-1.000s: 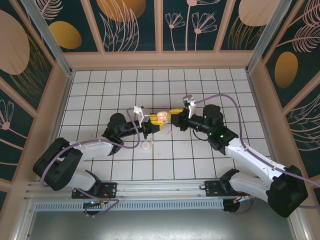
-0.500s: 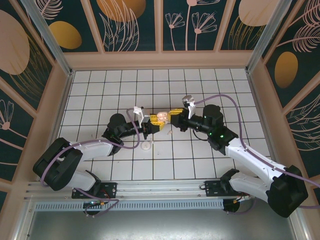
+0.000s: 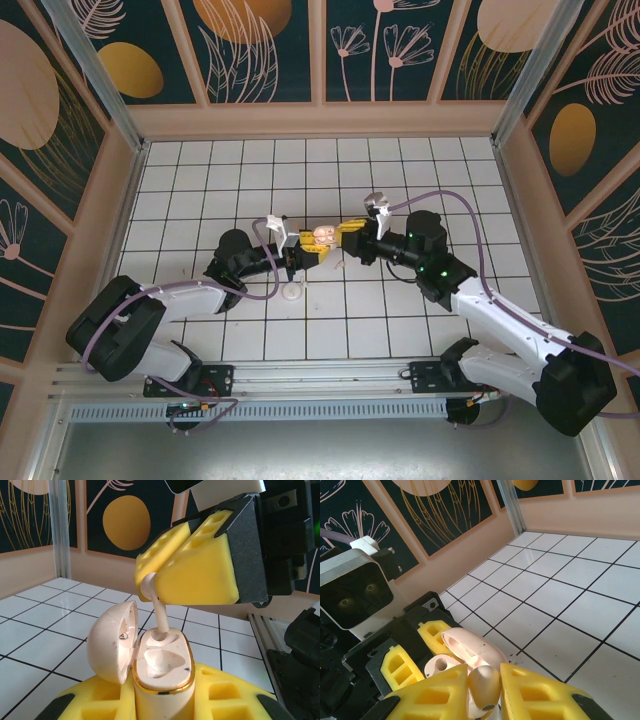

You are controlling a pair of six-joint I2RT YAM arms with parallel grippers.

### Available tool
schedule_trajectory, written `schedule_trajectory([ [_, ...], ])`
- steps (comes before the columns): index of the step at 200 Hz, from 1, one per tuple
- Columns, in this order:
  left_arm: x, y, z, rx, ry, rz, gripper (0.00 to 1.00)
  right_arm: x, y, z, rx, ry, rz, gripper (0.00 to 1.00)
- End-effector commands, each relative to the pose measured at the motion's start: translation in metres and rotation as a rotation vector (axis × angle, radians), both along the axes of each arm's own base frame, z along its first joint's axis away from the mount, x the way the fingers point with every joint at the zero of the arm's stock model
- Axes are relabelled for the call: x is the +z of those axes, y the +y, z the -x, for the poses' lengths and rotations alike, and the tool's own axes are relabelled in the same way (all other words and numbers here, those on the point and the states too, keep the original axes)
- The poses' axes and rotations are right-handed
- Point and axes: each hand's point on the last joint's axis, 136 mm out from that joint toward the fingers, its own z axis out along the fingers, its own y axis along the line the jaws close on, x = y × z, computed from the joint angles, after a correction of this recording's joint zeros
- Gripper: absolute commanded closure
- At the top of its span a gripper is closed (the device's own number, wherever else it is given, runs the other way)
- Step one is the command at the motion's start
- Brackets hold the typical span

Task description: Insert wireless bluetooth earbuds into charging case

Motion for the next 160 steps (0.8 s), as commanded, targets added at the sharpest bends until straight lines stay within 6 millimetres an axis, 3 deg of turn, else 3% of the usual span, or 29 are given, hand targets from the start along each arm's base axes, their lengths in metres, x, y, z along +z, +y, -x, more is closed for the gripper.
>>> schedule_trajectory([
  [1,0.040,0.006,0.004,0.019,-0.143,0.092,0.84,-0.022,0.001,0.015,0.059,0.039,0.055,0.79],
  [88,0.040,0.007,0.011,0.004,-0.188,0.090,0.84,-0.019,-0.003,0.006,0.000,0.024,0.016,0.79],
  [160,0.040,0.011,0.015,0.011,-0.242,0.079,0.84,-0.009,0.002,0.019,0.075,0.007,-0.023,0.78],
])
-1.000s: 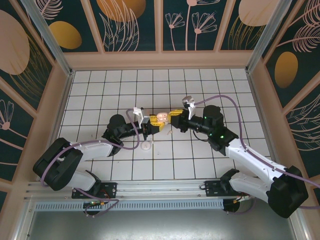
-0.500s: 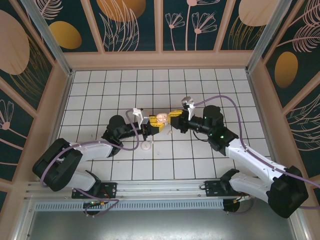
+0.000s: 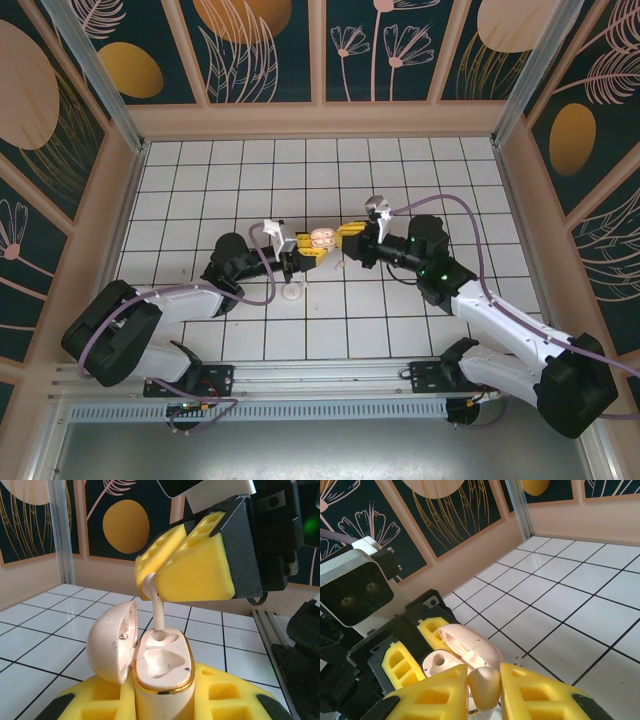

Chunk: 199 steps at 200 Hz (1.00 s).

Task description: Insert wireless bluetooth earbuds into charging case

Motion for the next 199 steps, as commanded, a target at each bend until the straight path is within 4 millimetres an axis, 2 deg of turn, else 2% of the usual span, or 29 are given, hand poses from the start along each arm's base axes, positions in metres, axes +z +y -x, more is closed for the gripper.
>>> schedule_trajectory([
  [1,0.039,0.005,0.008,0.004,-0.179,0.084,0.84,-0.010,0.002,0.012,0.047,0.035,0.003,0.78],
  [113,0.023,0.015,0.005,0.097,-0.361,-0.051,0.85,0.032,0.006,0.026,0.123,-0.033,-0.082,0.78],
  [199,0.017,0.012,0.011,0.088,-0.404,-0.084,0.85,0.043,0.012,0.024,0.123,-0.054,-0.088,0.78],
])
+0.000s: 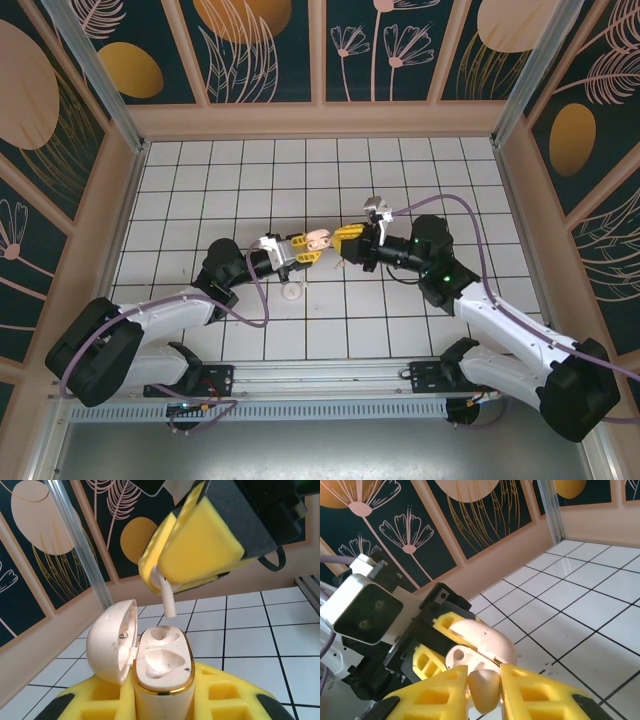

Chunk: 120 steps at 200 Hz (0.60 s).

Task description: Insert wireless bluetooth earbuds into charging case

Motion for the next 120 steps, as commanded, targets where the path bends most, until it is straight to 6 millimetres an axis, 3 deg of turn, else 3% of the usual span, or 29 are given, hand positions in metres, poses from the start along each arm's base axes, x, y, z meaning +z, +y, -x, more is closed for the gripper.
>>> schedule_trajectory([
  [1,0.006,0.001,0.004,0.004,-0.050,0.001,0.85,0.022,0.004,0.002,0.014,-0.045,-0.031,0.78],
  [120,0.013,0.001,0.007,-0.005,-0.047,0.023,0.85,-0.002,0.005,-0.013,-0.052,-0.010,0.041,0.79],
])
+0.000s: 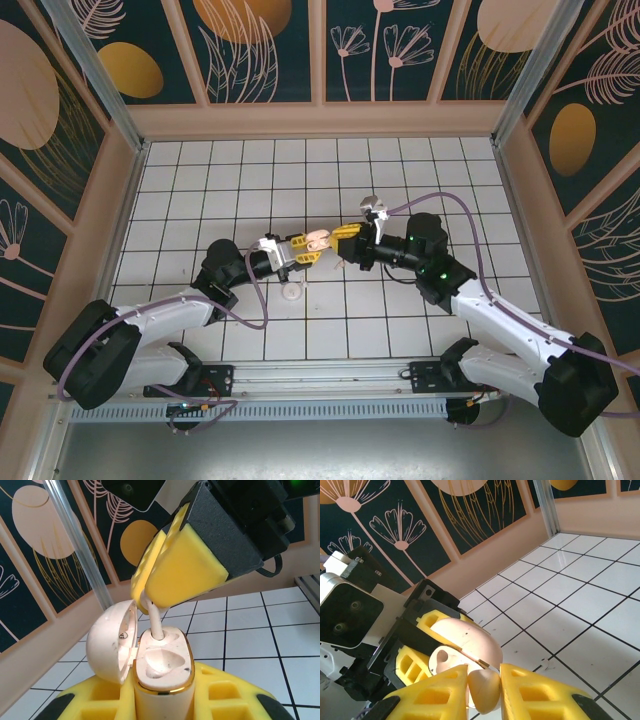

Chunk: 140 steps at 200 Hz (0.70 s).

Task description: Insert wireless bluetooth earbuds into charging case

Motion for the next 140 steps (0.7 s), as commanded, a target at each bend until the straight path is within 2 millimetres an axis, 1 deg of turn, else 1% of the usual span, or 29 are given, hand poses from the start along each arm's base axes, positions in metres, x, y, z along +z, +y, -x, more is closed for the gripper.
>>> schedule_trajectory([
  [1,0.009,0.001,0.004,-0.003,-0.032,0.021,0.85,0.008,0.001,-0.006,-0.028,-0.039,0.011,0.79],
  [40,0.011,0.001,0.004,-0.004,-0.033,0.022,0.85,0.000,0.002,-0.009,-0.036,-0.026,0.055,0.79],
  [99,0.011,0.001,0.003,0.010,-0.043,0.007,0.85,-0.005,0.003,-0.013,-0.075,-0.037,0.145,0.79],
  [140,0.011,0.000,0.003,0.011,-0.047,0.001,0.85,-0.012,0.010,-0.013,-0.074,-0.033,0.208,0.79],
])
